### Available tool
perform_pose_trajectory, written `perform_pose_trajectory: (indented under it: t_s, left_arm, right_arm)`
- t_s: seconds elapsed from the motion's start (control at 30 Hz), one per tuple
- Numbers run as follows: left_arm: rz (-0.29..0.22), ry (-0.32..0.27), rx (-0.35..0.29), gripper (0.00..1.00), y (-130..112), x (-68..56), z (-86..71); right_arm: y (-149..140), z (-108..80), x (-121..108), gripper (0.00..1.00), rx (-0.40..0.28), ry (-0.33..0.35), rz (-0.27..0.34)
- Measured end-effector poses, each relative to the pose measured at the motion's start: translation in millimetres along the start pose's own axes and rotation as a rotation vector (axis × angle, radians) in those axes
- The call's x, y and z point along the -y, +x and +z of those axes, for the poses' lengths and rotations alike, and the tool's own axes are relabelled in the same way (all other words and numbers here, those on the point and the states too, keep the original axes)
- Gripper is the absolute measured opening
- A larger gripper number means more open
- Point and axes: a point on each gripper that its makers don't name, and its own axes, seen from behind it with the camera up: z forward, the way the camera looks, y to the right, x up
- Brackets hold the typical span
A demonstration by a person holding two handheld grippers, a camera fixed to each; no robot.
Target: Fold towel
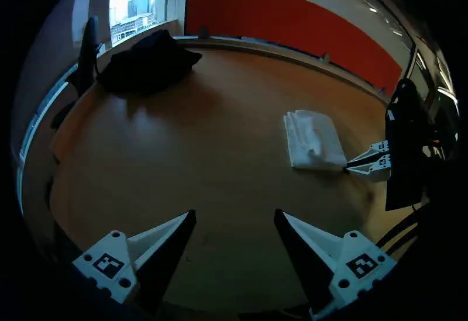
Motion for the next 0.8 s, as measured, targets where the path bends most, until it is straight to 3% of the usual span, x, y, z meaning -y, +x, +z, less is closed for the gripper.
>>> perform_pose_trajectory:
  t_s: [0.4, 0.57, 0.8]
  left_arm:
    - [0.004, -0.012, -0.002, 1.0, -0.7, -3.0, 0.6]
    - [0.004, -0.016, -0.007, 1.0, 0.6, -3.3, 0.9]
    - [0.012, -0.02, -0.026, 0.99, 8.3, -2.9, -0.3]
  right_arm:
    - [11.0, -9.5, -2.0, 0.04, -0.031, -0.013, -0.011]
    - [33.8, -23.5, -7.5, 0.04, -0.067, -0.032, -0.033]
    - [86.6, -43.4, -21.4, 0.04, -0.139, -0.055, -0.067]
